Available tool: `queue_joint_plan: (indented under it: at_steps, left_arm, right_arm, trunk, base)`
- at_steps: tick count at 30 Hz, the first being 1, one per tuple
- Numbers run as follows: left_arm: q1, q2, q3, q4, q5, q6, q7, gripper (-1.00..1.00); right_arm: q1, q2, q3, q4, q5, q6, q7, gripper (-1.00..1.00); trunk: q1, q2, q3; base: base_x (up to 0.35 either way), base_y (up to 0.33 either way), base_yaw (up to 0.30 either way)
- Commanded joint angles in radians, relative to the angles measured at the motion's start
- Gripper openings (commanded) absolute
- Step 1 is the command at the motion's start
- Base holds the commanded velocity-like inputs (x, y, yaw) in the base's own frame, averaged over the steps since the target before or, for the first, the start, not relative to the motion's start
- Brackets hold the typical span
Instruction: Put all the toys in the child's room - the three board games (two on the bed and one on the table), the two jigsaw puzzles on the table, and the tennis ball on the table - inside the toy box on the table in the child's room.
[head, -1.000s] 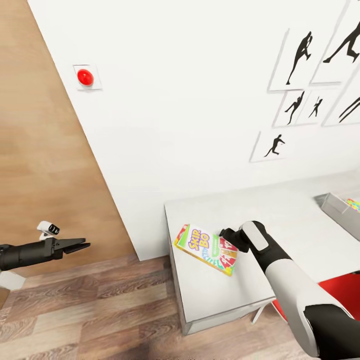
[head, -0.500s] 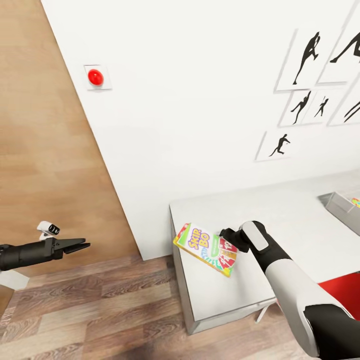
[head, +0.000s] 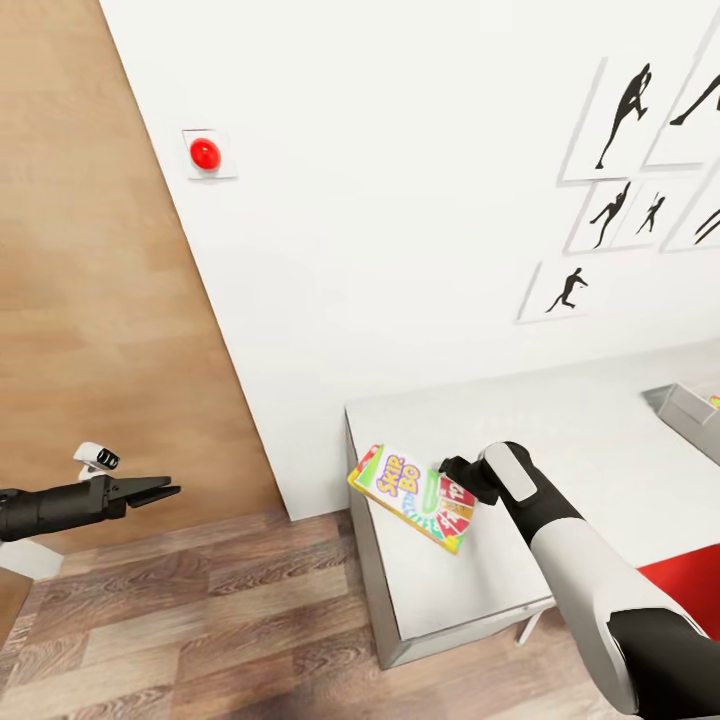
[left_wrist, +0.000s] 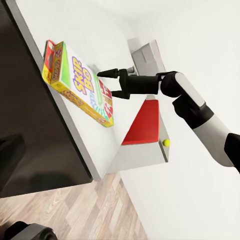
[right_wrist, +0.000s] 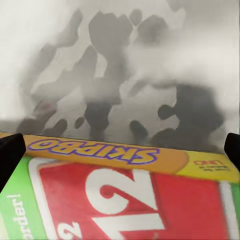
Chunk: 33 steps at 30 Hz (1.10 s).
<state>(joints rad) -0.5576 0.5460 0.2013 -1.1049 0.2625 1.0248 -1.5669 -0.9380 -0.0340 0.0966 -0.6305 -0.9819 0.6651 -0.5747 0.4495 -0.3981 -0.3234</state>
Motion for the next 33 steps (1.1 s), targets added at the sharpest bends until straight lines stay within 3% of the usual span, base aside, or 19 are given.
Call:
queue_joint_plan:
  at_steps: [1,33]
  left_arm:
    - [-0.001,0.000,0.000,0.000,0.000,0.011,-0.004,1.00]
    - [-0.001,0.000,0.000,-0.001,0.000,0.011,-0.004,1.00]
  right_arm:
    - [-0.001,-0.001,0.006,-0.001,-0.011,0.001,-0.010,1.00]
    - [-0.001,-0.001,0.008,-0.001,-0.011,0.001,-0.010,1.00]
  trunk:
    - [0.001,-0.002,-0.002]
    - [0.001,-0.002,-0.002]
  base:
    - [-0.013,0.068,0.000]
    - [-0.013,0.036,0.000]
